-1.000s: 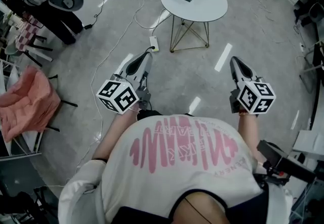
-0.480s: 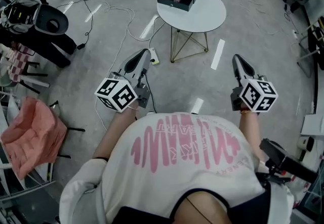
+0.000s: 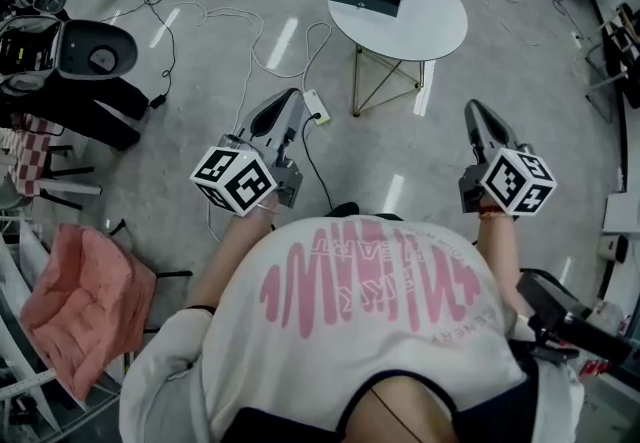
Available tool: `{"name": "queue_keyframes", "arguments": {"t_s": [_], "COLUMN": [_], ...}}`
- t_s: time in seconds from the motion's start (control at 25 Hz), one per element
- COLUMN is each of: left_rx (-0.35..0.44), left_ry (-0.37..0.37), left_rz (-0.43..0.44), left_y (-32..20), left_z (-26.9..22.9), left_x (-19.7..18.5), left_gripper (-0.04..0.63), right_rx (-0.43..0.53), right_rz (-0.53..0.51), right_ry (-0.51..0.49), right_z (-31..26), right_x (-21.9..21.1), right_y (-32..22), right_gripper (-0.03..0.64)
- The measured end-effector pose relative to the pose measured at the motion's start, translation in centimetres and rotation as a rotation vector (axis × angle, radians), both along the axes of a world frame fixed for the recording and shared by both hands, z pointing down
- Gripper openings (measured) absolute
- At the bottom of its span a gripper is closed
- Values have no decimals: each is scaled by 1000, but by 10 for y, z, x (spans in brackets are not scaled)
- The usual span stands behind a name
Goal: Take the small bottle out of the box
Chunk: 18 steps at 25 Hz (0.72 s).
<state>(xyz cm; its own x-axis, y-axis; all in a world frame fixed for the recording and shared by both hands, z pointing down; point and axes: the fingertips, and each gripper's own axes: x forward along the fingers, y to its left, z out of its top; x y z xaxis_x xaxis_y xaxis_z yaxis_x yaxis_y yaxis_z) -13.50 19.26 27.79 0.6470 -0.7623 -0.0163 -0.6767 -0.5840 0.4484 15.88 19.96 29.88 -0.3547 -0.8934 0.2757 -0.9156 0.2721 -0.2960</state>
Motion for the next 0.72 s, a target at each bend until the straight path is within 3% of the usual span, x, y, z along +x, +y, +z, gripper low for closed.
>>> {"name": "queue_keyframes", "arguments": {"t_s": [0.28,0.72], "left_rx": [-22,-73], "left_ry": [20,37], "left_rz": [15,28], "left_y": [-16,-12], "left_z": [15,42], "left_x": [-55,-94], "left_gripper": [6,8], "right_rx": [-47,-109], "right_rz": [12,15], "right_ry": [24,44], "right_z": [12,34], "right_x": [-51,-87], "right_y": [-5,-2], "right_gripper": [3,3]}}
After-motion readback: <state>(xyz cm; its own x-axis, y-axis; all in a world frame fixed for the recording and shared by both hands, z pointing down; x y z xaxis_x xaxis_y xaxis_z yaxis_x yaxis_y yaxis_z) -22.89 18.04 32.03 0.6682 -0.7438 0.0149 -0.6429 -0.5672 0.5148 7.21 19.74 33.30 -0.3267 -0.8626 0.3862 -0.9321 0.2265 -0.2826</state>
